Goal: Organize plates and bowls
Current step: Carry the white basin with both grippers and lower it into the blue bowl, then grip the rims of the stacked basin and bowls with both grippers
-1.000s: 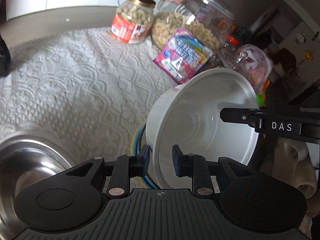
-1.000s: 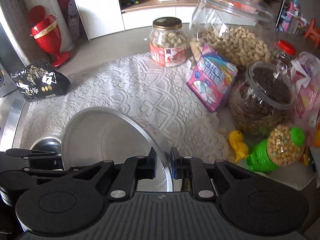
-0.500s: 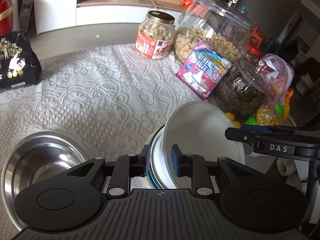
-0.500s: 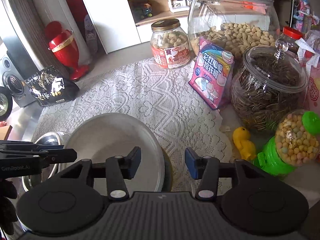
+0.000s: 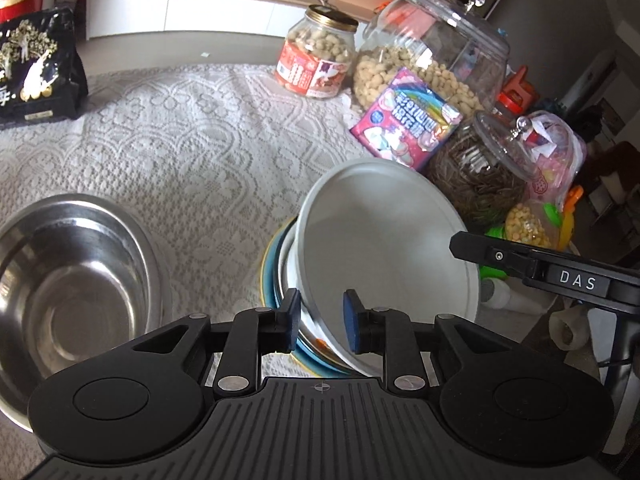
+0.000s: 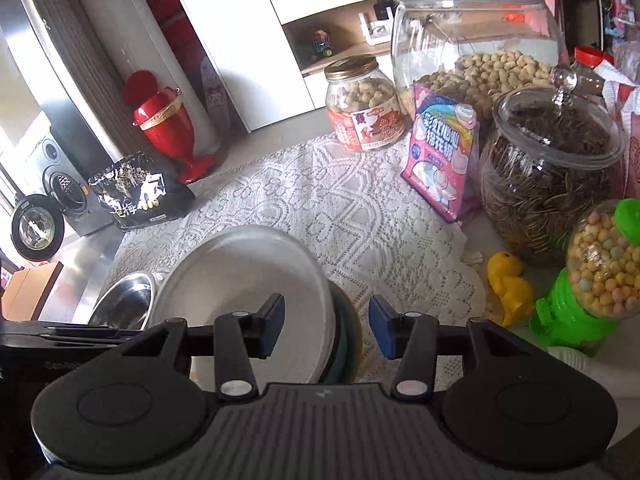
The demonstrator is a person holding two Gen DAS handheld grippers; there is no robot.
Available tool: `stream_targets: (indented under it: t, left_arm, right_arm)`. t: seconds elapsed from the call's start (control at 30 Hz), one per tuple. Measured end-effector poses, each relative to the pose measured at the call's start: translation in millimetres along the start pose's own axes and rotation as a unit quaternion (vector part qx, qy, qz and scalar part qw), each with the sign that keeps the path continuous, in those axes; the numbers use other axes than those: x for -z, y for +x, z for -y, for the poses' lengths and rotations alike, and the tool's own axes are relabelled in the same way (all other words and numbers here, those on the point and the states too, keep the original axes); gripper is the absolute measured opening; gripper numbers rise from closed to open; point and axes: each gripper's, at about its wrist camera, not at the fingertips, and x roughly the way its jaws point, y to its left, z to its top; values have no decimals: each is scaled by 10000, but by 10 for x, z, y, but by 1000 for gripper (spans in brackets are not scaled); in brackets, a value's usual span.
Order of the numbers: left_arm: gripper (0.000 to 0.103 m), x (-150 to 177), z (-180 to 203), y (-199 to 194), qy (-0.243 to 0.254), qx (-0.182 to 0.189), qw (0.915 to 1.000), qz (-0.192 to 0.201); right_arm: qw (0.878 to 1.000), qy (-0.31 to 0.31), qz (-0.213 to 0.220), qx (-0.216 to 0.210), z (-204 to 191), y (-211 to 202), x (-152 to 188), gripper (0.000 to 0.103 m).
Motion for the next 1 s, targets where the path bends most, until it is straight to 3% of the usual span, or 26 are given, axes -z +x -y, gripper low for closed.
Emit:
stream_targets:
  t: [0.1,0.2,0.33,0.53,0.67,0.77,1.0]
  left_arm:
    - [35,-40,10,86,35,-124,9999,16]
    - [29,-78,-89,78,-156,-51,9999,25]
    - [34,-43,-93,-6,104,-492,9986,158]
    - [33,4,-26,22,428,-611,9972,53]
    - [35,45,-9,96,349,-157,9991,-196]
    - [33,42,-9,37,439,-83,9988,-202]
    - [33,-87,-306,-616,345,-181,9987,314]
  right_arm:
    - [9999,-94,25,34,-121,-29,-19,36]
    - [9994,-154,-146,258,-123,33,-55,34]
    - [9962,-293,-322,760,-66,171,4,34]
    - [9963,-268,-396,717,-82,108,23,34]
    - [9971,-217,-353,633,-124,41,-18,35]
    - [9960,-204,-359,789,-119,68,-31,37]
    - [9957,34,-523,764,-43,208,-11,38]
